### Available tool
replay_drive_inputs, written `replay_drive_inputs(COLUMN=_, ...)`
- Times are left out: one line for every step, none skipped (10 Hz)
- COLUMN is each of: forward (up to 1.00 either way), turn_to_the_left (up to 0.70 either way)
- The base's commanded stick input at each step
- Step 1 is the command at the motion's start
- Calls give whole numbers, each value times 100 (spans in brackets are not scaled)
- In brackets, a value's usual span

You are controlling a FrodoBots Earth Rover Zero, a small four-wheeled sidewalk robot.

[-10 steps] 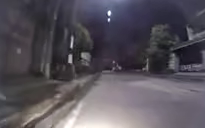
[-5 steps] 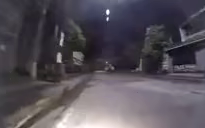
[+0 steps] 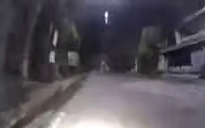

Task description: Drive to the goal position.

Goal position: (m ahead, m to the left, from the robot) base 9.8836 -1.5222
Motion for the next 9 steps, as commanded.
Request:
replay_drive_inputs(forward=70, turn_to_the_left=0)
replay_drive_inputs(forward=70, turn_to_the_left=0)
replay_drive_inputs(forward=70, turn_to_the_left=0)
replay_drive_inputs(forward=70, turn_to_the_left=0)
replay_drive_inputs(forward=70, turn_to_the_left=0)
replay_drive_inputs(forward=70, turn_to_the_left=0)
replay_drive_inputs(forward=70, turn_to_the_left=0)
replay_drive_inputs(forward=70, turn_to_the_left=0)
replay_drive_inputs(forward=70, turn_to_the_left=0)
